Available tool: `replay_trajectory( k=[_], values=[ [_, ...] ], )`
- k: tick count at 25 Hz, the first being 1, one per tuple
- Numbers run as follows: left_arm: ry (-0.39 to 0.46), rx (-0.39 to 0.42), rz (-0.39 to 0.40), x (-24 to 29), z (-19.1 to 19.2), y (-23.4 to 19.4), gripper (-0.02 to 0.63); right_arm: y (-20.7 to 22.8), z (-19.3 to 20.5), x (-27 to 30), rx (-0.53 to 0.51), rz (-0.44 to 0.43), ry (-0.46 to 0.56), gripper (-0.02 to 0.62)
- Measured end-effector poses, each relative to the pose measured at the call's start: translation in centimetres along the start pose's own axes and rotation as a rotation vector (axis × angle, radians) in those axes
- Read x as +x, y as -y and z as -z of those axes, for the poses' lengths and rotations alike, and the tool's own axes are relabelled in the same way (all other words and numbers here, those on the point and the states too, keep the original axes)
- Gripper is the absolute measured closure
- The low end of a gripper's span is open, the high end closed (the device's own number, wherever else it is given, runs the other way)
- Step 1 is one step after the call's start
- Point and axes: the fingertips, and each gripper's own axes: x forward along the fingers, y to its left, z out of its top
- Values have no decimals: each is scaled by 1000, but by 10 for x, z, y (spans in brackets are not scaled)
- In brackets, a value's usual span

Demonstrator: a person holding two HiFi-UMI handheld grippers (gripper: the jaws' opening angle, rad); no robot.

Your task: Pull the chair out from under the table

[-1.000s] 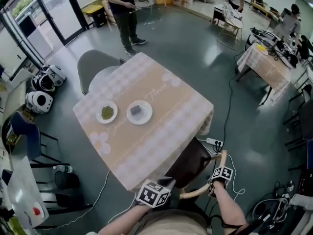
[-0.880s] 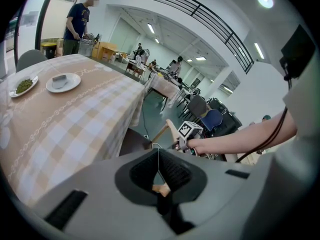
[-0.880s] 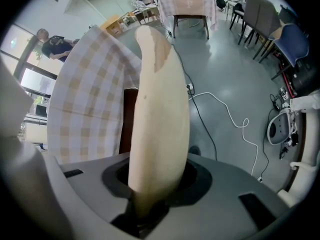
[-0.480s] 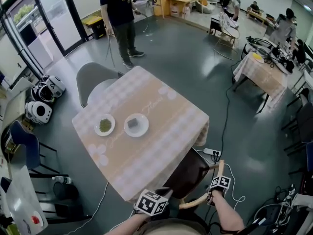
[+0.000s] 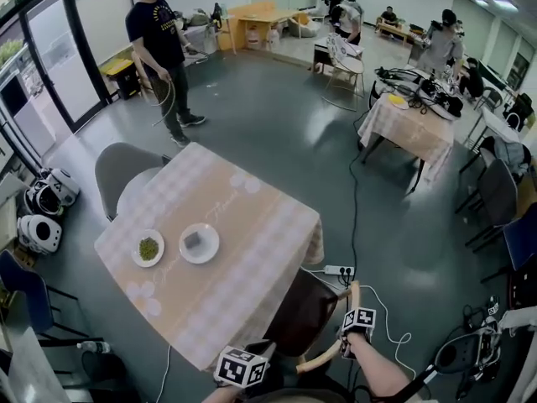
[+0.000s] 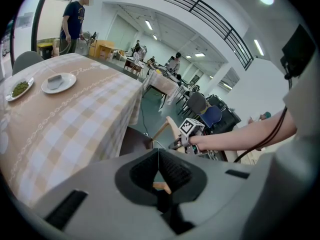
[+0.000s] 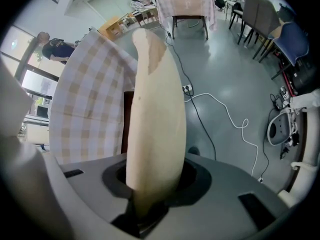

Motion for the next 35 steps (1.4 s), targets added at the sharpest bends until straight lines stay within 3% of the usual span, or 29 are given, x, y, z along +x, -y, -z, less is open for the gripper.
replay_trajectory(
  k=[11,28,35],
  values=[
    [-10,6,9,-4,4,0,600,8,3,-9,16,2,10,465],
    [-66,85,59,6,4,11,600,22,9,-17,33,-4,44,466],
    [-36,87,61,22,-6,25,600,32,2,-18,20,-3,56,466]
  ],
)
